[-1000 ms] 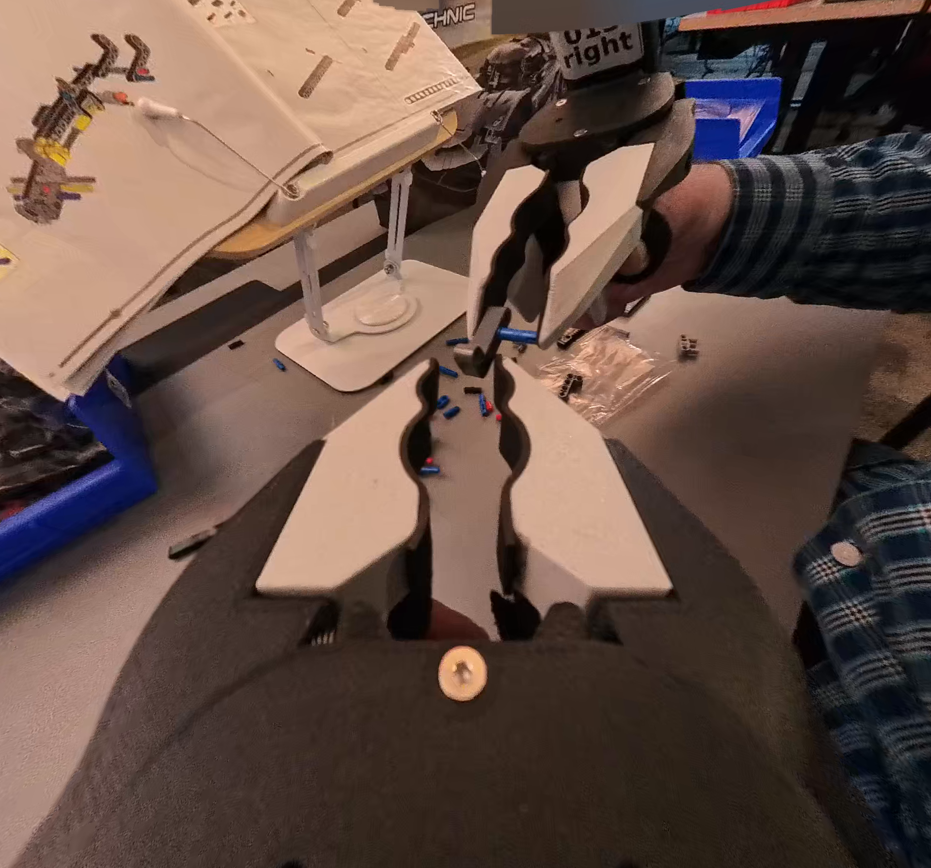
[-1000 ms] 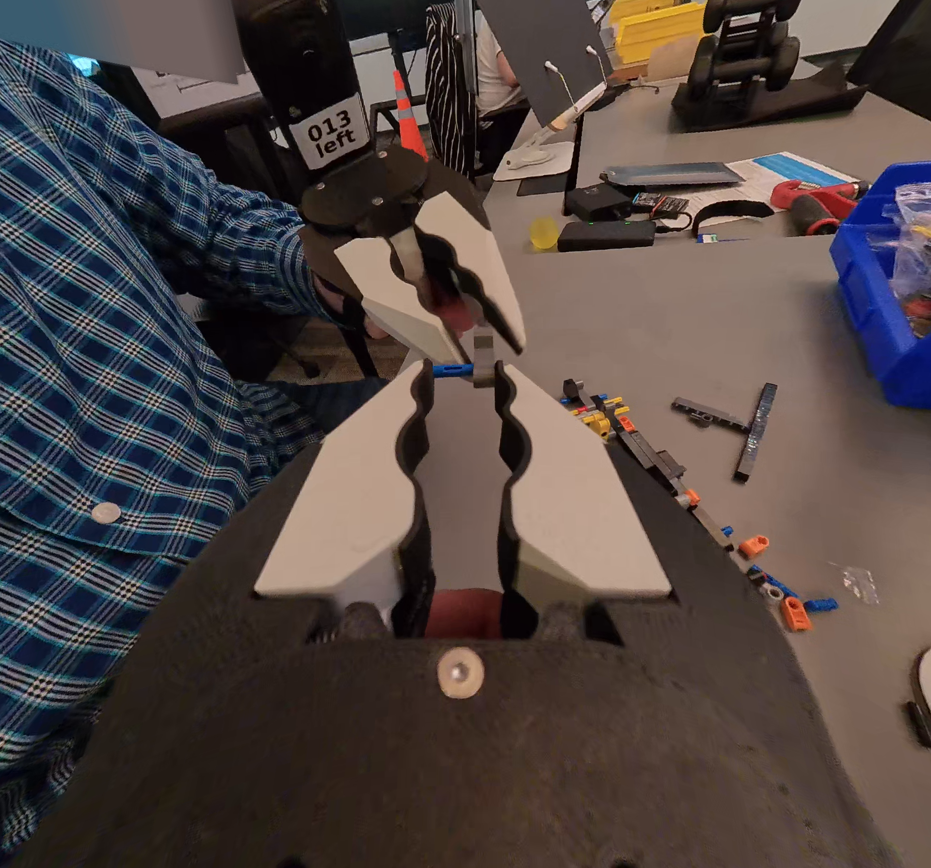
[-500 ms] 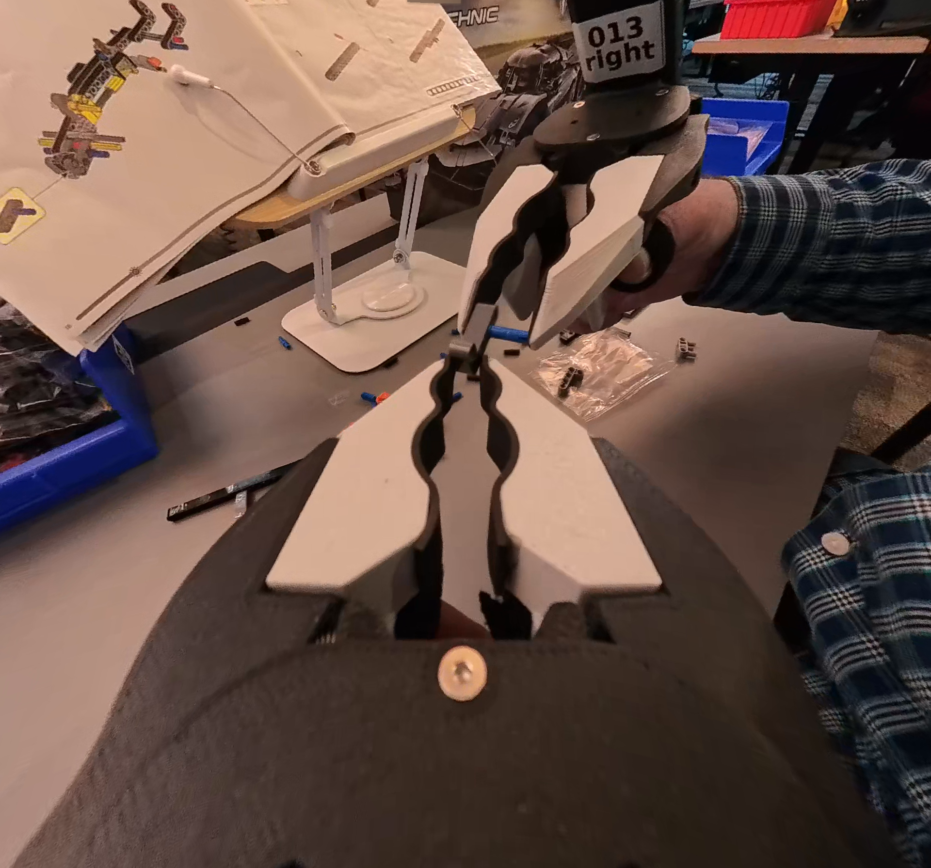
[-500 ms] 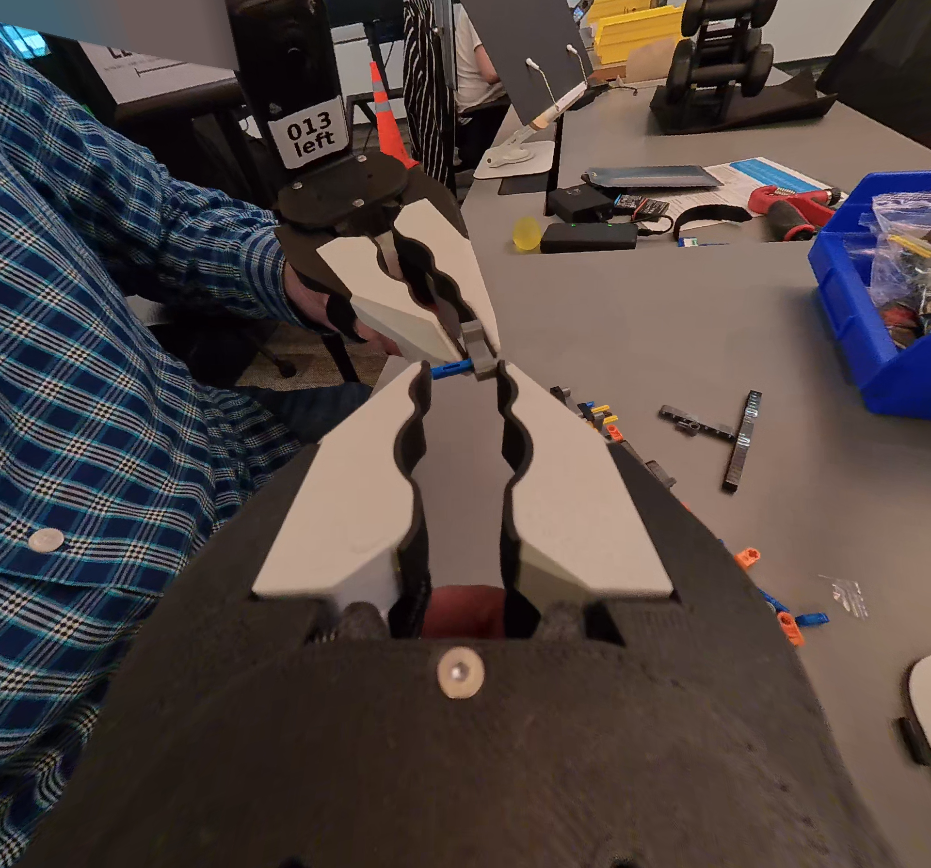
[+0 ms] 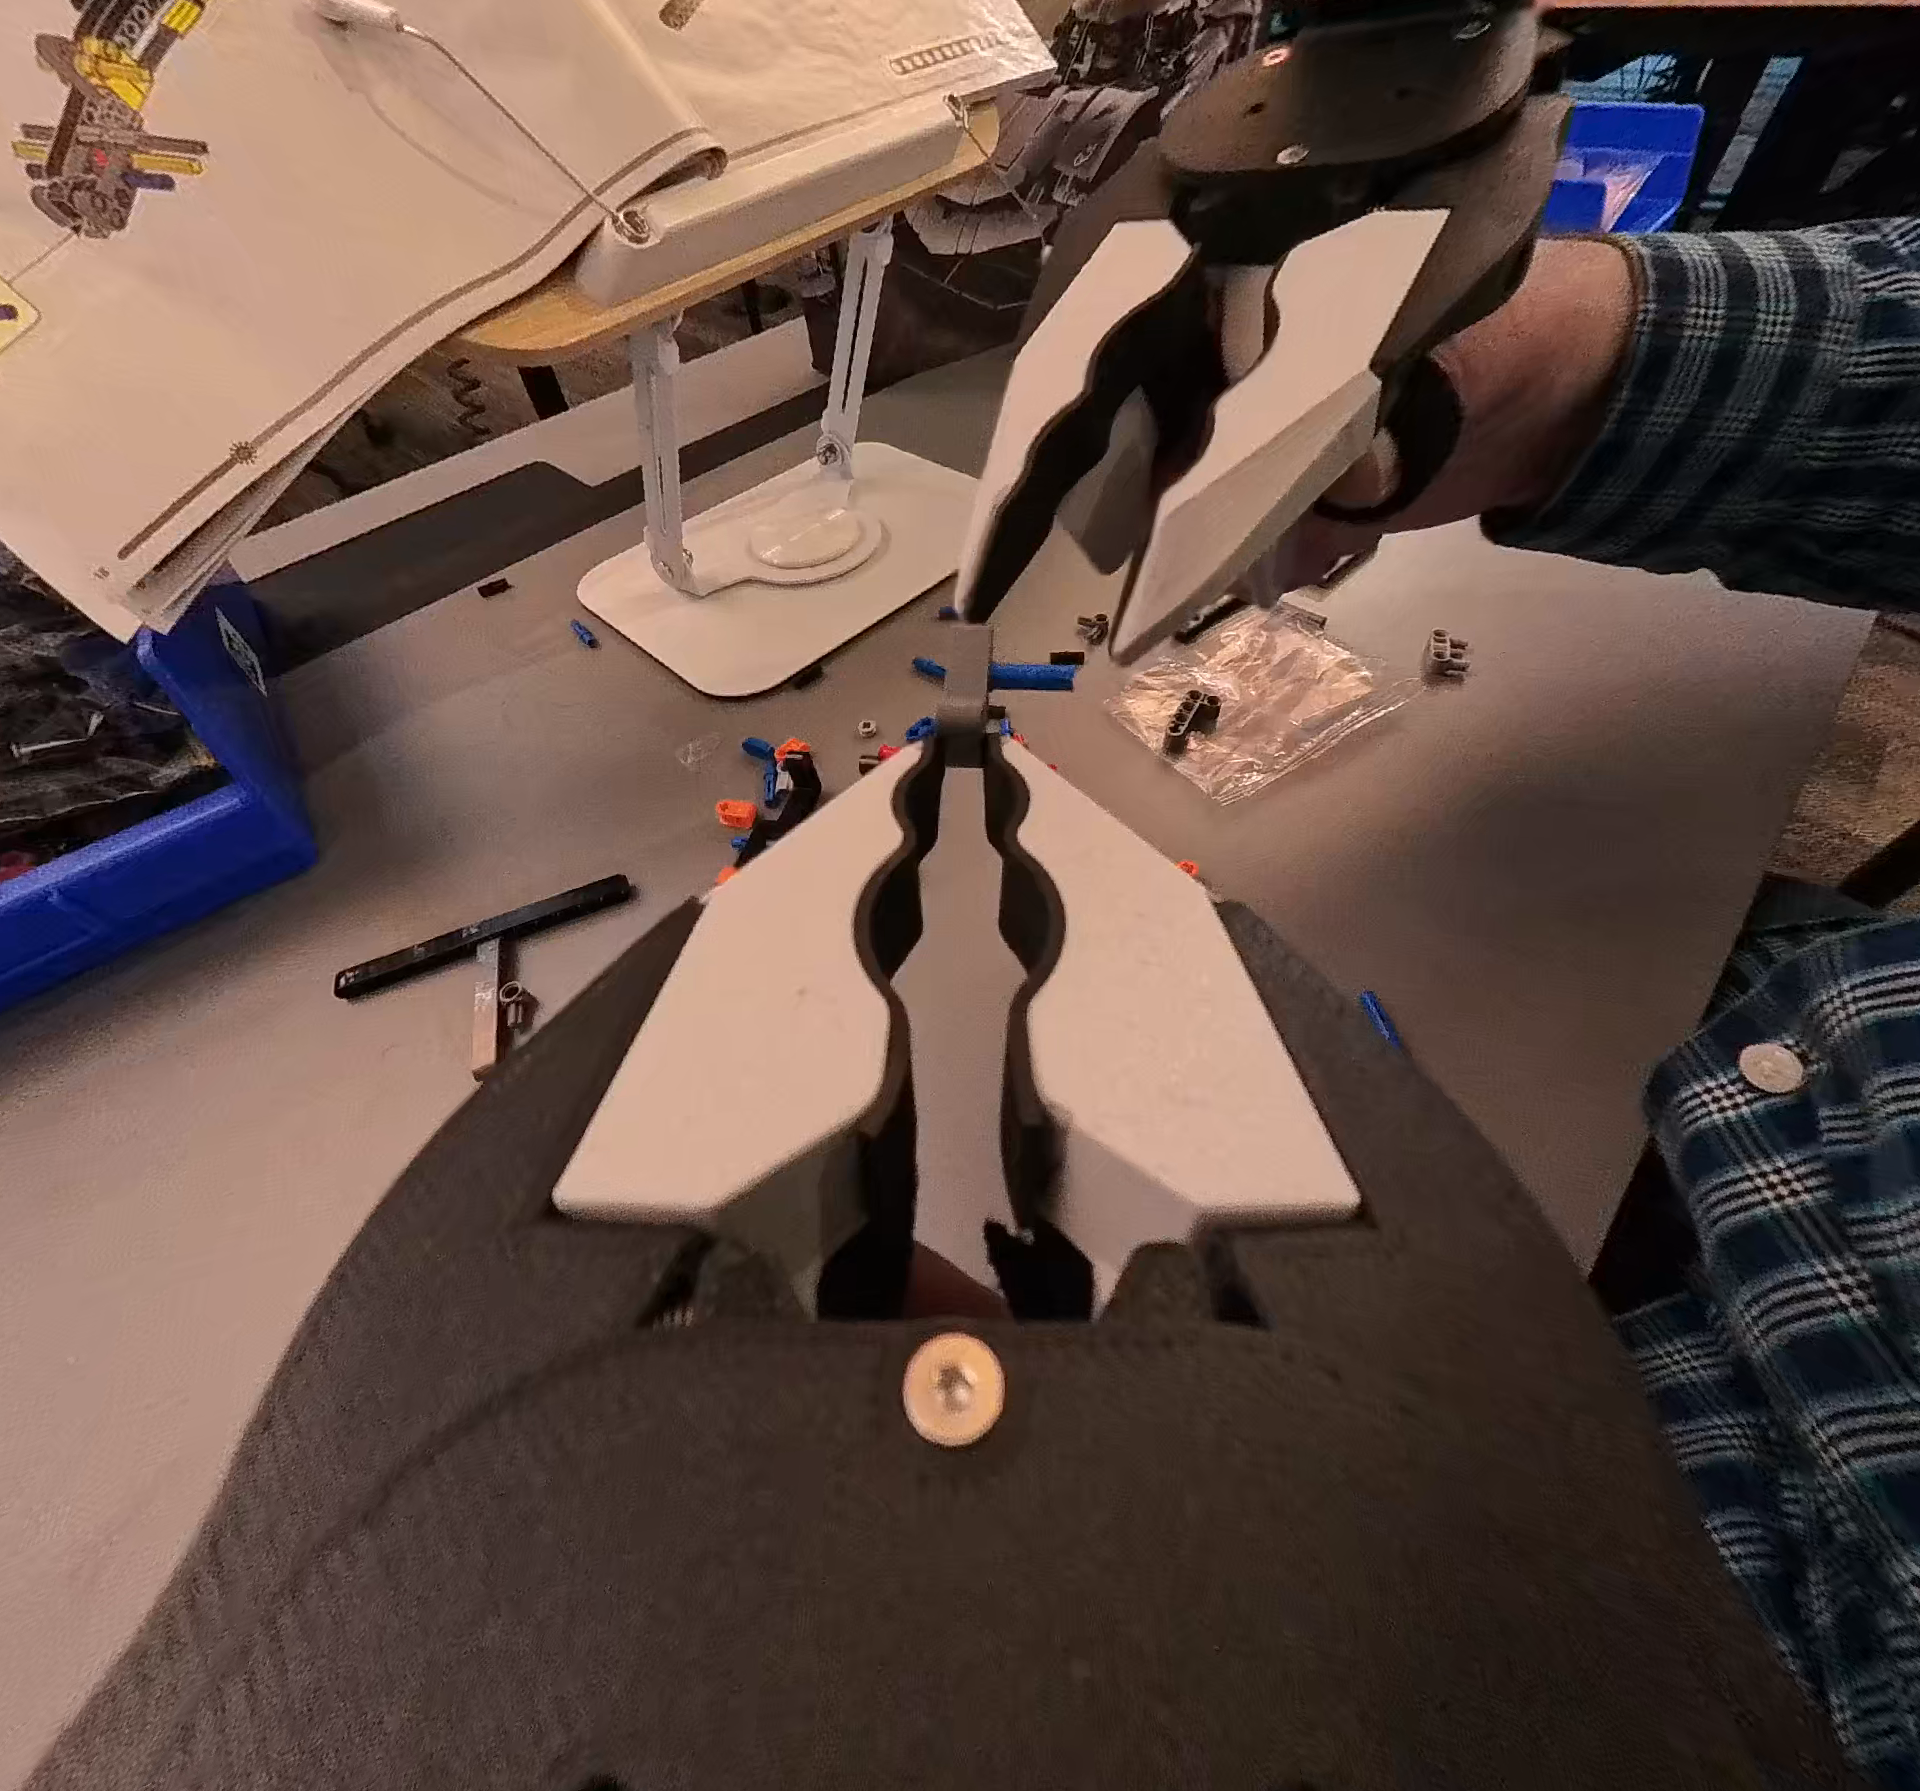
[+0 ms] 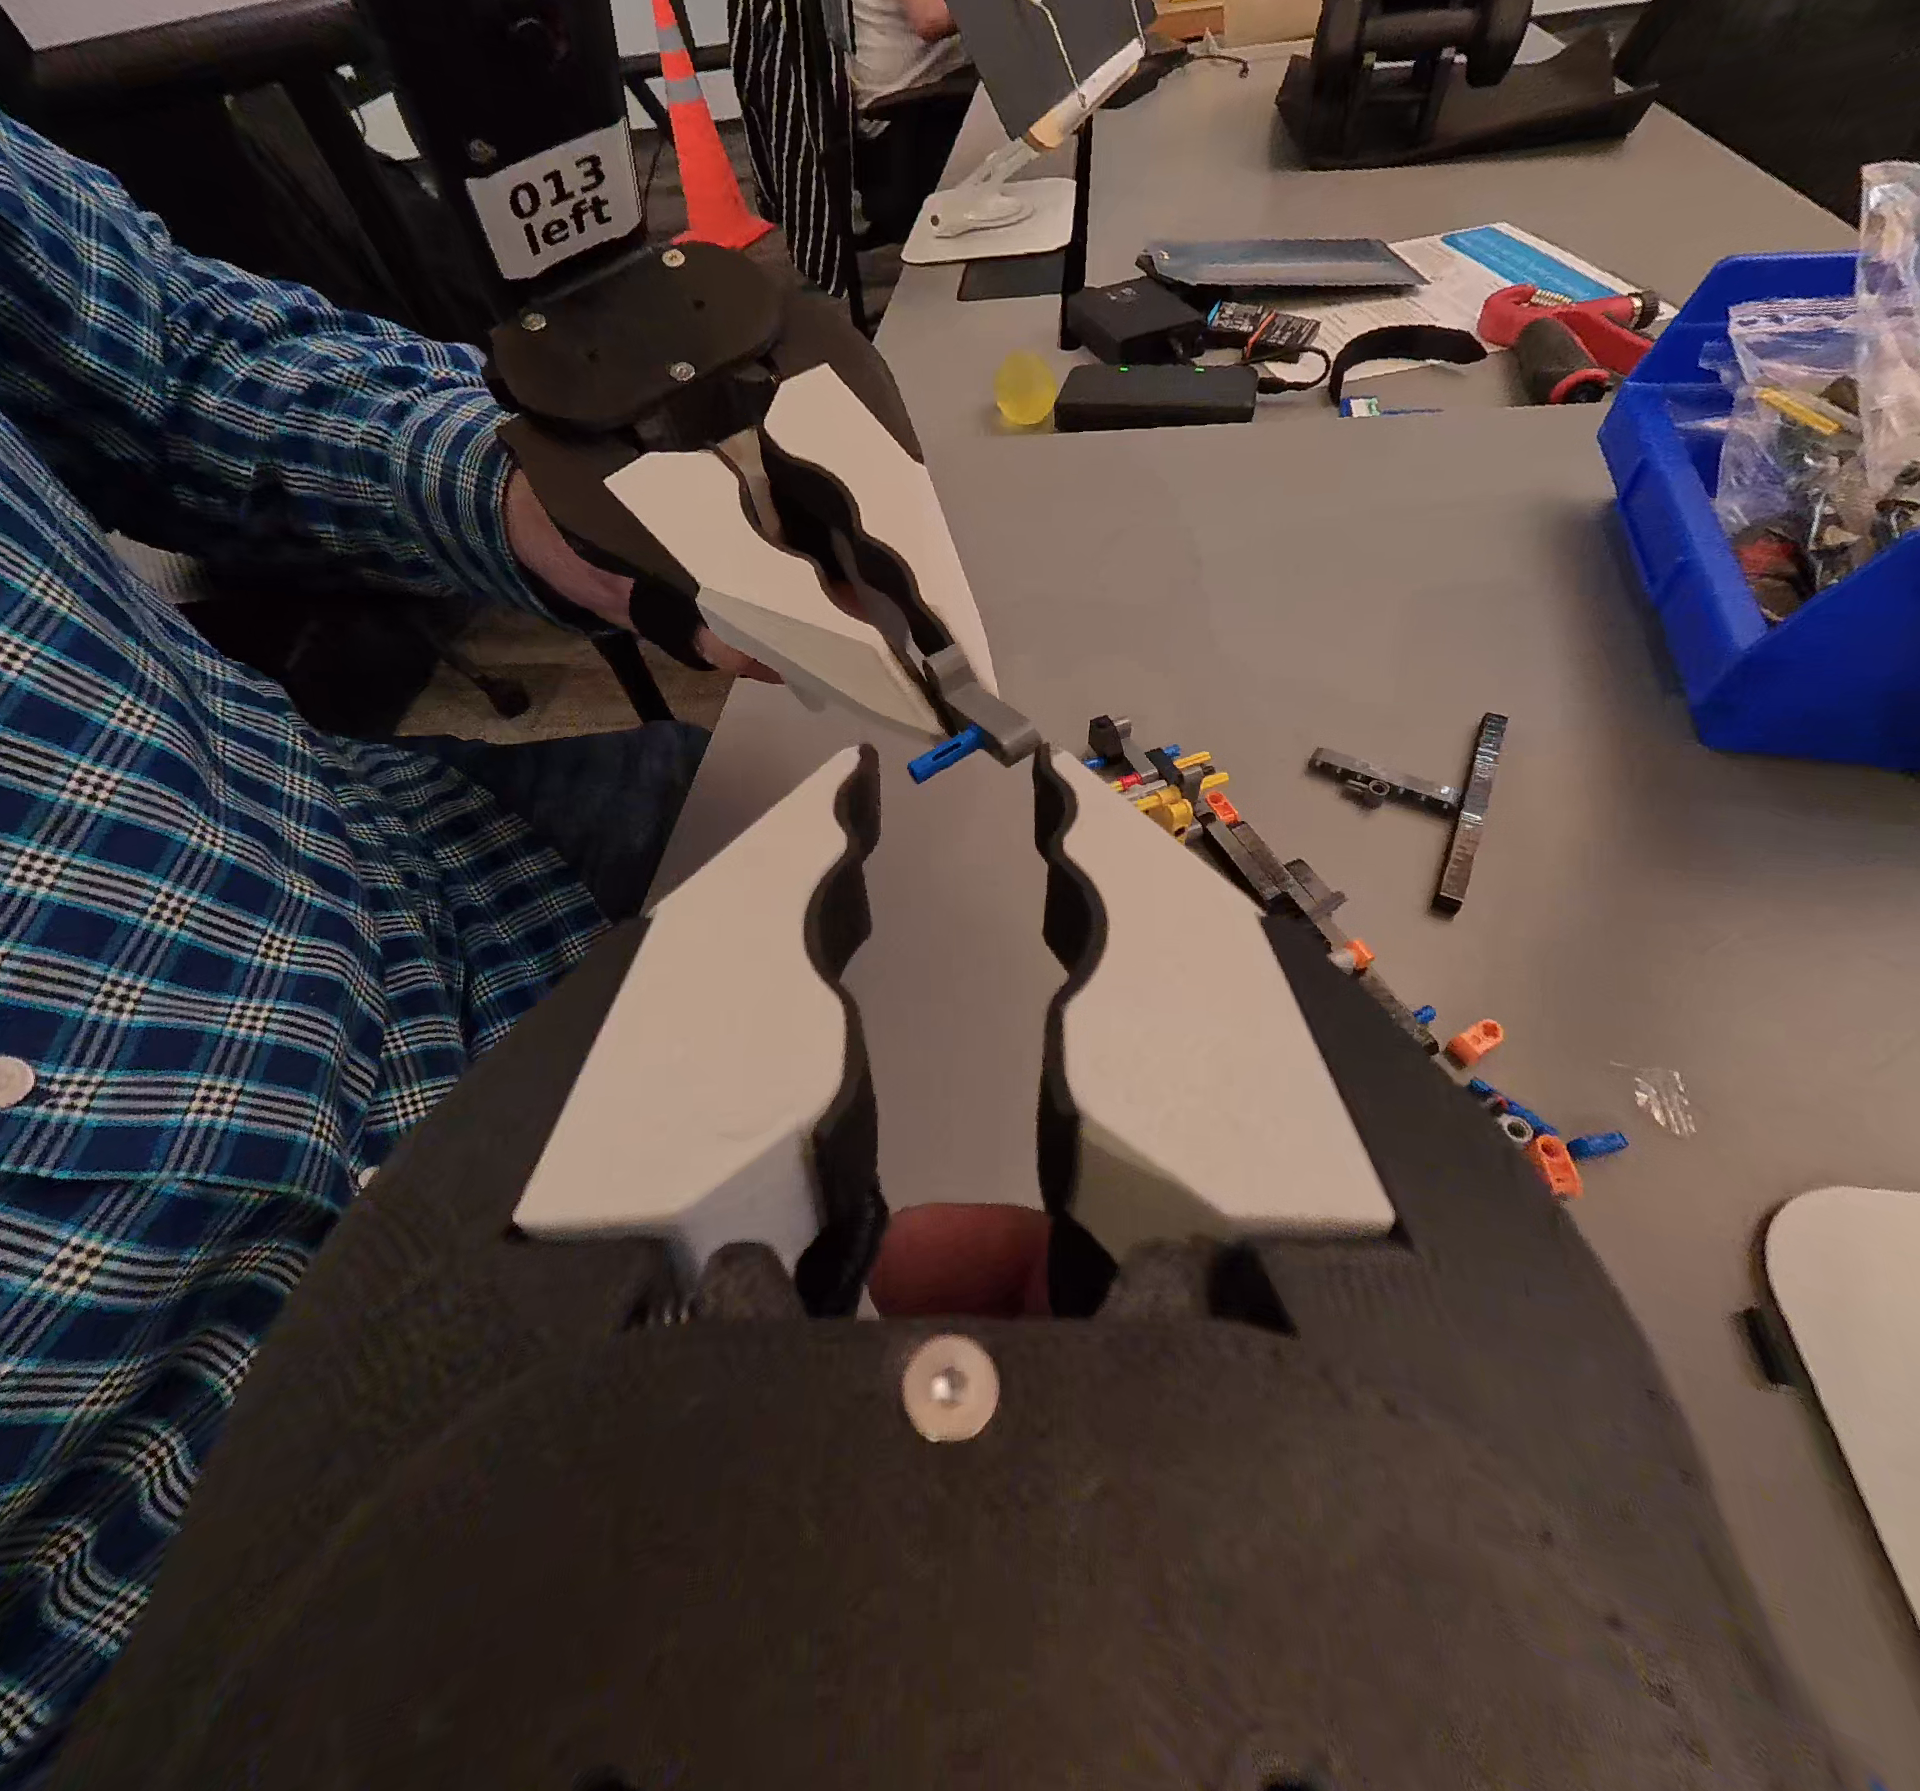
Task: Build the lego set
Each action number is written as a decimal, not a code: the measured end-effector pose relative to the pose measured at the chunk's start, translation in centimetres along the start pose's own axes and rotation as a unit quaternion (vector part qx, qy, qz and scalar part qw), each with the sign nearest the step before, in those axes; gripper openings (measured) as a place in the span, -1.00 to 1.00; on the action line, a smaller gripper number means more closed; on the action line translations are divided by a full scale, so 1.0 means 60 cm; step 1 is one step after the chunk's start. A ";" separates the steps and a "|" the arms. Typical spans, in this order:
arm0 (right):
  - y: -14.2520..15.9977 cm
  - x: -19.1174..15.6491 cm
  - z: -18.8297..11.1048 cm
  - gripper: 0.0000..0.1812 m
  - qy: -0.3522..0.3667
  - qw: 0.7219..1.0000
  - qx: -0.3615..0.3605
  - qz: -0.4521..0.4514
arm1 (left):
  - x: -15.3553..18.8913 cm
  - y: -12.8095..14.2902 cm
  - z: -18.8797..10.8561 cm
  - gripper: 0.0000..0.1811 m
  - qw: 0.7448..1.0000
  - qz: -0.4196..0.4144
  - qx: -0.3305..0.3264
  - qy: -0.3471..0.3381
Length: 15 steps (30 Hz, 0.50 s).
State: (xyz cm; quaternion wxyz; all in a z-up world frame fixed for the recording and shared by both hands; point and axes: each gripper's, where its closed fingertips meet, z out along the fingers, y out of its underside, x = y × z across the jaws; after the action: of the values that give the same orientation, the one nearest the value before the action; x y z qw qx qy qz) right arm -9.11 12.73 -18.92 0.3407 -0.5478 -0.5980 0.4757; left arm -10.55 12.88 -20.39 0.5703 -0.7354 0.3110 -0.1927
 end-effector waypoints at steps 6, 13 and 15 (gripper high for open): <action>0.008 0.008 -0.008 -0.65 0.023 1.000 -0.011 -0.001 | -0.004 0.005 0.002 -0.93 1.000 0.002 -0.005 -0.007; 0.014 0.008 -0.018 -0.64 0.037 0.999 -0.014 0.003 | -0.007 0.021 -0.005 -0.94 0.999 0.021 -0.027 -0.027; 0.019 0.008 -0.016 -0.64 0.044 0.999 -0.022 0.000 | -0.009 0.027 -0.010 -0.94 0.998 0.028 -0.035 -0.035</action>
State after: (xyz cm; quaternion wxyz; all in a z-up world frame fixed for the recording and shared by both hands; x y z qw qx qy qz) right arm -7.90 13.33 -19.74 0.3546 -0.5757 -0.5924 0.4380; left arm -11.70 12.55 -21.77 0.5602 -0.7519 0.3180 -0.1403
